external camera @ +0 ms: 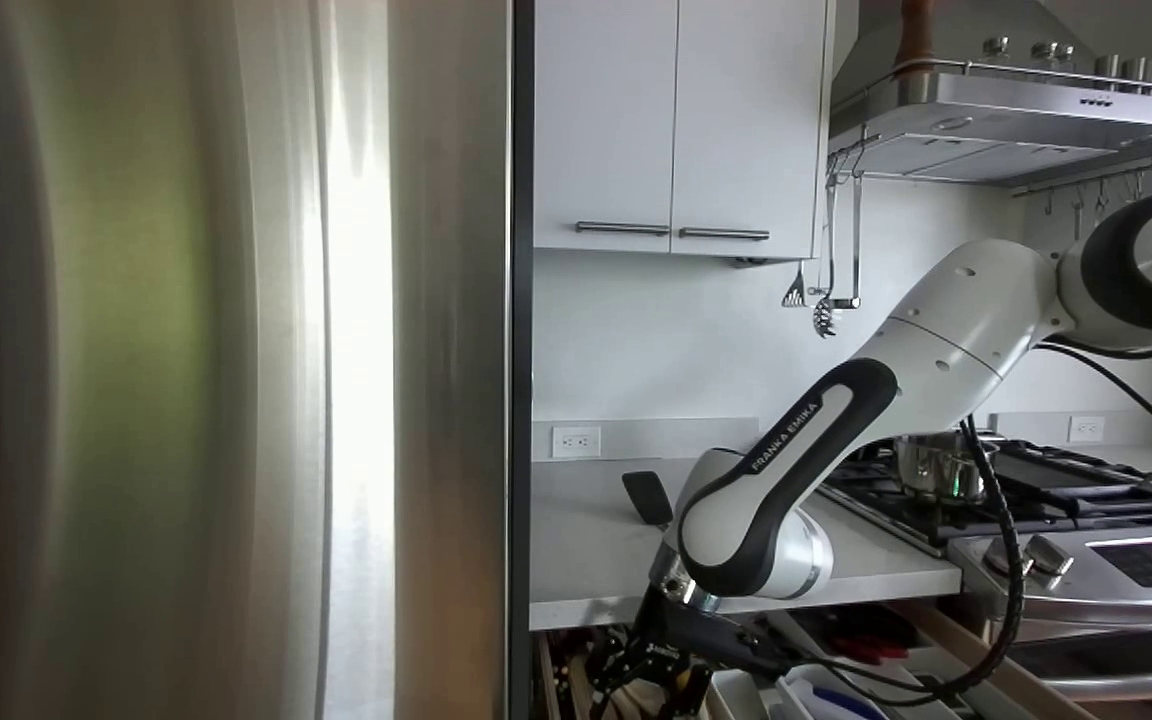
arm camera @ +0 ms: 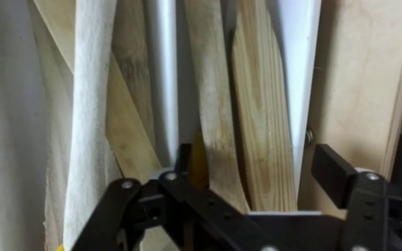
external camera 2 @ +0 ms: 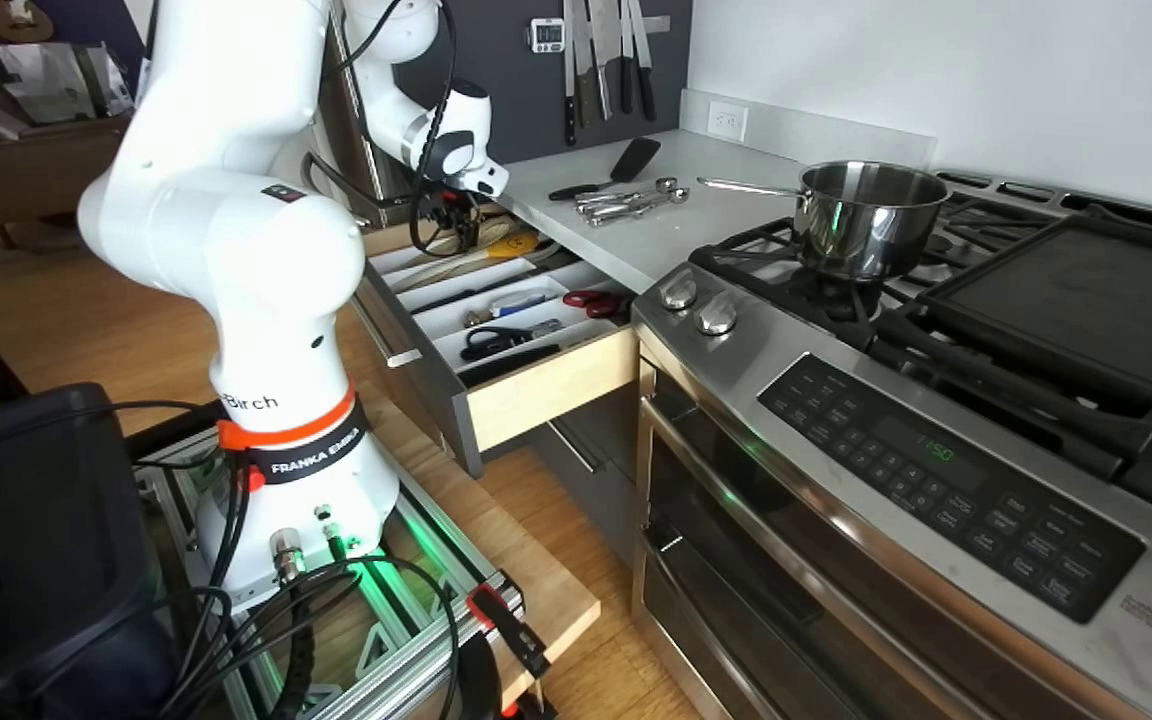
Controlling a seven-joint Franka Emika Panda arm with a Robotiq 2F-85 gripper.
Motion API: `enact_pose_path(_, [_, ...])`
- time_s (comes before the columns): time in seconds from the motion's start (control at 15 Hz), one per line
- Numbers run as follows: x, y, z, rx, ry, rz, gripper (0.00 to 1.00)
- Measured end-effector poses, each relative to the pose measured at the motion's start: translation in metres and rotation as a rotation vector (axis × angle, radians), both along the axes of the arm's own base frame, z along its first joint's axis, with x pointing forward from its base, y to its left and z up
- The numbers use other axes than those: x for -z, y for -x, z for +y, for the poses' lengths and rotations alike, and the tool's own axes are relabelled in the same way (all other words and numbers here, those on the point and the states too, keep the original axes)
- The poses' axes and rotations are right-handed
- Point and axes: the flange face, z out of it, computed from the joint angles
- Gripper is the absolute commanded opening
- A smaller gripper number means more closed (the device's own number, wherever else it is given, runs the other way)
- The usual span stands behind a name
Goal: Pick up one wooden spoon from the tray in the open drawer and put it on the kitchen counter
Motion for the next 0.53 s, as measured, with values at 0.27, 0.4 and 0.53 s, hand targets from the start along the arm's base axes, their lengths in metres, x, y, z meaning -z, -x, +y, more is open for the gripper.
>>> enact_pose_path(0.27, [0.0016,0.0035,0.0042,-0.013,0.020,-0.001,0.73])
enact_pose_path(0.4, [0.0037,0.0055,0.0059,-0.023,0.026,-0.002,0.67])
enact_pose_path(0.53, [0.0062,0.0073,0.0076,-0.035,0.034,-0.004,0.63])
